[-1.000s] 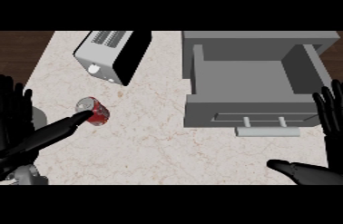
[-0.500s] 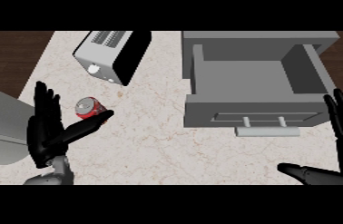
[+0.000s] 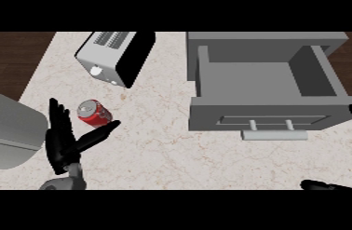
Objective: Pick up the can, place it into the drawer and close the drawer
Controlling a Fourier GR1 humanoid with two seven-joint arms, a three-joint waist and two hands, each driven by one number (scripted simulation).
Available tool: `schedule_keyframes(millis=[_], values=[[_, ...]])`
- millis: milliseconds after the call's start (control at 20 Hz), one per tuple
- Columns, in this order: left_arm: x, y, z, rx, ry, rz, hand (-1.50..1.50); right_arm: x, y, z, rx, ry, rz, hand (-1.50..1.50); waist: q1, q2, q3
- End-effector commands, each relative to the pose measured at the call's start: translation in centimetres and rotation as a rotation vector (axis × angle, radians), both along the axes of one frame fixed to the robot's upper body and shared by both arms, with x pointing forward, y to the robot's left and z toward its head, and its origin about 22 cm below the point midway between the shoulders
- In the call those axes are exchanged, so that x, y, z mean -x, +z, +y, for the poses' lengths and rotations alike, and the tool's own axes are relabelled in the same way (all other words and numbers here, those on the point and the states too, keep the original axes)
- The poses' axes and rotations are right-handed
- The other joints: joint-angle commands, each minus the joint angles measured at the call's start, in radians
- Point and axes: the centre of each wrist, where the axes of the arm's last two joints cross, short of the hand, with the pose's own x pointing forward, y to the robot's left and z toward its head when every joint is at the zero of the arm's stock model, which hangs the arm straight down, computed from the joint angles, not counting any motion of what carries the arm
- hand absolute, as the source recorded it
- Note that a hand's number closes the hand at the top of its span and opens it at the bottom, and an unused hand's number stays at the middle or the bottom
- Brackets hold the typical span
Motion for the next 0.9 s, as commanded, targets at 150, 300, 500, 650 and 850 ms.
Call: schedule_keyframes(millis=[150,300,500,650,850], values=[[0.8,-3.7,1.9,0.030,0.042,0.032,-1.50,1.6,-1.3,-0.7,0.007,0.000,0.013,-1.50,-0.001,0.000,0.000],[-1.4,-3.8,-0.2,0.031,0.050,0.019,-1.50,0.9,1.8,1.1,-0.017,-0.017,0.003,-1.50,-0.001,0.000,0.000],[-1.4,-5.2,0.8,0.025,0.048,0.046,-1.50,-1.0,0.4,-0.4,0.014,-0.013,0.013,-1.50,0.001,0.001,0.000],[-1.3,-7.2,1.4,0.029,0.048,0.049,-1.50,1.6,1.9,0.4,0.015,0.002,-0.016,-1.50,-0.003,0.000,0.000],[-0.8,-8.7,2.8,0.058,0.072,0.050,-1.50,0.7,1.9,0.9,0.010,-0.010,0.002,-1.50,-0.001,0.001,0.000]])
